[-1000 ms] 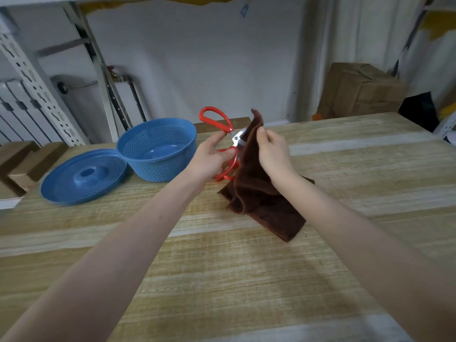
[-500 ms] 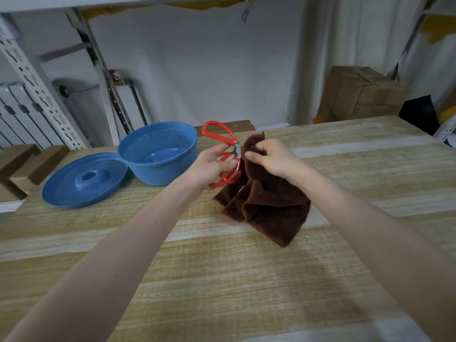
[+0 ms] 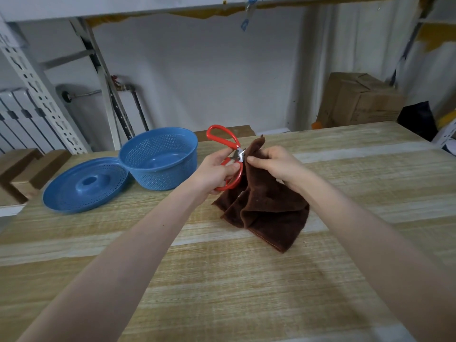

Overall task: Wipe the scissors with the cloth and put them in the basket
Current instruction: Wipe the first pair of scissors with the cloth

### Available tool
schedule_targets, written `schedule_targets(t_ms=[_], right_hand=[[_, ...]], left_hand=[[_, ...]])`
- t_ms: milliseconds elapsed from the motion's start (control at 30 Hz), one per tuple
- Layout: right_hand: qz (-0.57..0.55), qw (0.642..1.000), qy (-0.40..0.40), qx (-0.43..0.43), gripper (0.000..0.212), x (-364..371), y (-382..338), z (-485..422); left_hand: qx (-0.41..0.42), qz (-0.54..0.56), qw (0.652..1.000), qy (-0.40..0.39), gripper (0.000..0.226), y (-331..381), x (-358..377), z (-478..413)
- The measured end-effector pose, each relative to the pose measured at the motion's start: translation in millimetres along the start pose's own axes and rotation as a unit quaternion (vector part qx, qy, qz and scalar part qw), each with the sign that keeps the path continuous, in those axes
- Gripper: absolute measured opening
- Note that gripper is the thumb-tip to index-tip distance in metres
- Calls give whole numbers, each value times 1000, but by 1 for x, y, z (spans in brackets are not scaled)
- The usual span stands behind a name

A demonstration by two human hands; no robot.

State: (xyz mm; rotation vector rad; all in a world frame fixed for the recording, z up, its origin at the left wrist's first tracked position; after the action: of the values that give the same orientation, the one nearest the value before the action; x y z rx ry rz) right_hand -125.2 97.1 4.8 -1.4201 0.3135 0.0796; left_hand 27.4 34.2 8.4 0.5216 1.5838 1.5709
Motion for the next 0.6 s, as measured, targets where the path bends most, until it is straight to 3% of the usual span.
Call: schedule_targets(t_ms=[167,433,600], right_hand=[[-91,991,89,-34,9,14,0,-1],[-78,996,41,-11,18,9,7,3],[-134,985,108,-17,10,14,6,0]], left_hand=[[11,2,1000,13,40,5,6,0],[-20,-7,1000,14,52,-5,-4,-3],[5,-30,999,30,35,9,13,1]])
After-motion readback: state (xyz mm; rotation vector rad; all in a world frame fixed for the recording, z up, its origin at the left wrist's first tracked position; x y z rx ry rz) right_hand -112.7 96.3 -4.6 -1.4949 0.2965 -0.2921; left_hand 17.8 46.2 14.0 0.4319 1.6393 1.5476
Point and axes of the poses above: each hand's wrist, its own z-axis away from the middle knuckle, its own x-axis out of the palm, y = z × x, the point moved 2 cm from there along -z, towards the middle knuckle, and after that the axes turned 10 degrees about -y, right-handed, at the moved point
